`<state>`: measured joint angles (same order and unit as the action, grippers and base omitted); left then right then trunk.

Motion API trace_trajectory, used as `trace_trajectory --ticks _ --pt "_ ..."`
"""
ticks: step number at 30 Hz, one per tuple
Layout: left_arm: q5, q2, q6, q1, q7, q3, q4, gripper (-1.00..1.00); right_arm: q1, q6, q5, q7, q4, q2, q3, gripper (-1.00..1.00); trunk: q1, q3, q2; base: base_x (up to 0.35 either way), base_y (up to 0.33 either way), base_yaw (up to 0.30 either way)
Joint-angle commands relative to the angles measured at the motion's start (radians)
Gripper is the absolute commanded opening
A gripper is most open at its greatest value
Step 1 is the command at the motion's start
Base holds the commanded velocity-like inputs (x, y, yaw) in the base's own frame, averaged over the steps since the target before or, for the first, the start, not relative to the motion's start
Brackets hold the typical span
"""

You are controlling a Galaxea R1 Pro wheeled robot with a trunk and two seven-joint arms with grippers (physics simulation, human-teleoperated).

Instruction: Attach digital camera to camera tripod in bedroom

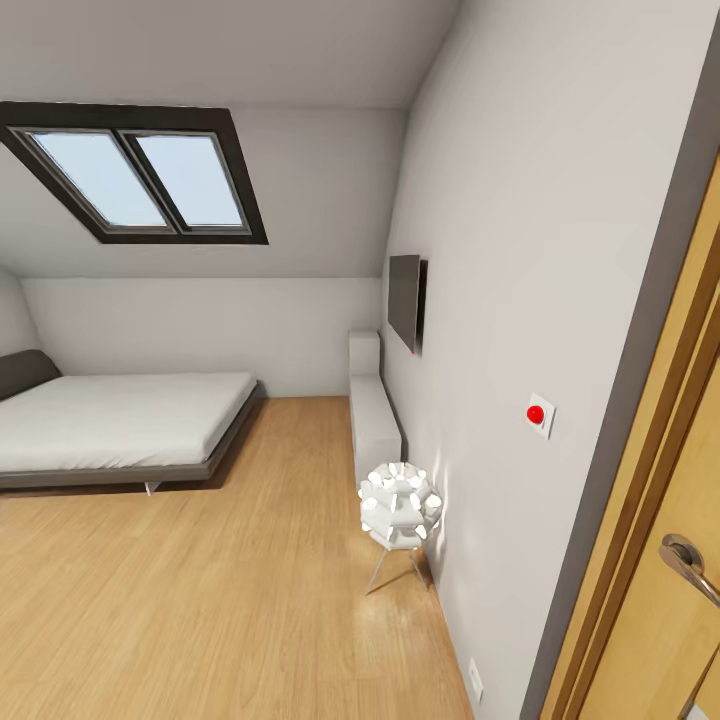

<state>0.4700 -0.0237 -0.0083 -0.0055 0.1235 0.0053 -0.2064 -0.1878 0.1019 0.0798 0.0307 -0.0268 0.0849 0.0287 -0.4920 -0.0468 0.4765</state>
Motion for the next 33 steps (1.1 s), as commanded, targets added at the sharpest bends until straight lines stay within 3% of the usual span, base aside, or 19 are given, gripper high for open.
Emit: trace_trajectory --ticks 1,4,10,14,15,21,24,26,27,33 --pt "0.004 -0.005 0.023 0.000 0.003 0.000 -0.023 1.00 -0.001 0.004 0.009 0.004 -0.002 0.000 0.002 1.00 0.000 0.001 0.001 0.000 0.000 0.000" --pt "0.003 -0.019 0.148 -0.009 0.004 0.001 -0.099 1.00 -0.001 0.006 0.011 0.006 0.003 0.000 0.000 1.00 0.000 0.001 0.001 0.000 0.000 0.000" --pt "0.003 -0.026 0.330 -0.054 0.004 0.002 -0.220 1.00 -0.003 0.000 0.008 0.002 0.040 0.001 -0.004 1.00 0.000 0.001 0.001 0.000 0.000 0.000" --pt "0.004 -0.023 0.406 -0.093 0.004 0.002 -0.283 1.00 -0.004 -0.023 0.002 -0.002 0.131 -0.001 -0.005 1.00 0.000 0.001 0.001 0.000 0.000 0.000" --pt "0.005 -0.020 0.429 -0.119 0.005 0.002 -0.299 1.00 -0.005 -0.058 -0.001 -0.003 0.192 -0.004 -0.006 1.00 0.000 0.001 0.001 0.000 0.000 0.000" --pt "0.013 -0.007 0.462 -0.201 0.005 0.004 -0.308 1.00 -0.001 -0.255 -0.025 -0.002 0.431 -0.012 -0.011 1.00 0.000 0.001 0.001 0.000 0.000 0.000" --pt "0.014 0.006 0.466 -0.220 0.005 0.005 -0.314 1.00 -0.002 -0.351 -0.074 -0.003 0.526 -0.013 -0.012 1.00 0.000 0.001 0.001 0.000 0.000 0.000" --pt "0.011 0.019 0.462 -0.224 0.005 0.004 -0.312 1.00 -0.009 -0.394 -0.106 -0.003 0.557 -0.013 -0.012 1.00 0.000 0.001 0.001 0.000 0.000 0.000" --pt "0.007 0.038 0.459 -0.227 0.006 0.003 -0.312 1.00 -0.020 -0.438 -0.136 -0.004 0.582 -0.014 -0.011 1.00 0.000 0.001 0.001 0.000 0.000 0.000" --pt "-0.014 0.084 0.455 -0.232 0.007 -0.002 -0.327 1.00 -0.041 -0.524 -0.185 -0.005 0.636 -0.016 0.002 1.00 0.000 0.001 0.001 0.000 0.000 0.000"
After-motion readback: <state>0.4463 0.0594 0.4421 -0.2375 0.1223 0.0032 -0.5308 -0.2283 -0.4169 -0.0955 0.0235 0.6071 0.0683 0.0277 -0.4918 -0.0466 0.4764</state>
